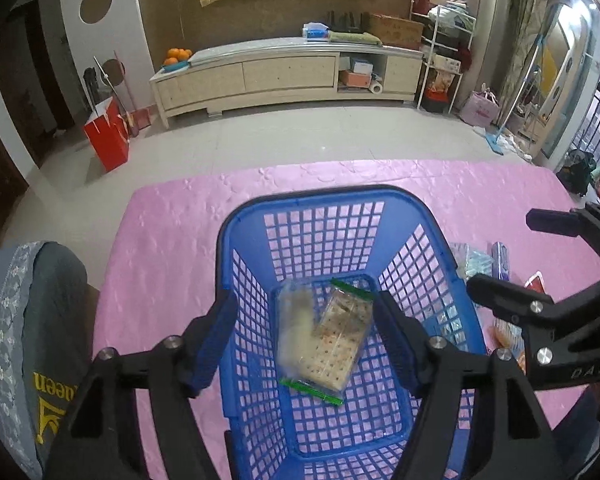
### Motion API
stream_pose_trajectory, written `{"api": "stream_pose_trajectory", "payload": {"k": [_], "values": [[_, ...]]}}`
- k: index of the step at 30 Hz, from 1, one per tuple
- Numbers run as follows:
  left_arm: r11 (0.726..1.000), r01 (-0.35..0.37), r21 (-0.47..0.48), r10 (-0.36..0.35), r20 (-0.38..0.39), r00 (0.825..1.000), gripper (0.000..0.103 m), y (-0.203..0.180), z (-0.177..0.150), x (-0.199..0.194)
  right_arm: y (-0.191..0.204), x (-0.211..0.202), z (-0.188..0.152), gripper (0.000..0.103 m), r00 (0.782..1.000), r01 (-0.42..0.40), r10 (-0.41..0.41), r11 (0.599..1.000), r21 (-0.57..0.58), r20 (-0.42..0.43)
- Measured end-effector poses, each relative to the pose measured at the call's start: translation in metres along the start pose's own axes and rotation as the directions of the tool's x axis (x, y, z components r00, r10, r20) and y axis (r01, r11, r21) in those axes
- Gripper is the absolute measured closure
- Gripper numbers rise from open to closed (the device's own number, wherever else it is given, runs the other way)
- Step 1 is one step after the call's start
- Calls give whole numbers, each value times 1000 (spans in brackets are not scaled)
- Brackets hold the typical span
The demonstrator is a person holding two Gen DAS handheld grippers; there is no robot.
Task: Organize snacks
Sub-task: 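Open both tools to drop the cracker packs into the basket, then move both tools back over the remaining snacks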
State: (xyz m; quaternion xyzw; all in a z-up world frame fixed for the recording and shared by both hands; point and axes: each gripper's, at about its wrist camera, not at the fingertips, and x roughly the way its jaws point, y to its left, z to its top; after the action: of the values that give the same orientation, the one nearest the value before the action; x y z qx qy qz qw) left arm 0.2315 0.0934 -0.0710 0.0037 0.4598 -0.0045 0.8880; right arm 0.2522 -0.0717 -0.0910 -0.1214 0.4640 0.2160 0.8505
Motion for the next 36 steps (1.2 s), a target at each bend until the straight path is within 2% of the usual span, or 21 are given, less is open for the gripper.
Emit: {"api": "stream_pose_trajectory", "payload": {"k": [6,14,17,19,28,36], "values": [[1000,-1,7,1,-19,1000,35,-5,-3,-9,0,-4,-2,0,1000,-18,18,1000,12,-2],[1000,13,9,-13,26,1000,35,-18,-11,-49,4,-39,-8,0,1000,-11,11,1000,2,28],[1000,19,12,-19,50,999,26,-26,-16,-69,5,-59,-14,0,999,-1,1,1000,0,48],[1000,21,15,-22,69,997,25,-32,-20,-83,4,-72,-19,0,998,2,-2,1000,2,61],[996,68,49,-73,102,992,25,-67,-39,-124,-10,-131,-55,0,993,22,-24,1000,20,117],[990,105,96,-114,91,989,25,-106,-55,-127,-34,-155,-89,0,991,44,-51,997,64,123]]}}
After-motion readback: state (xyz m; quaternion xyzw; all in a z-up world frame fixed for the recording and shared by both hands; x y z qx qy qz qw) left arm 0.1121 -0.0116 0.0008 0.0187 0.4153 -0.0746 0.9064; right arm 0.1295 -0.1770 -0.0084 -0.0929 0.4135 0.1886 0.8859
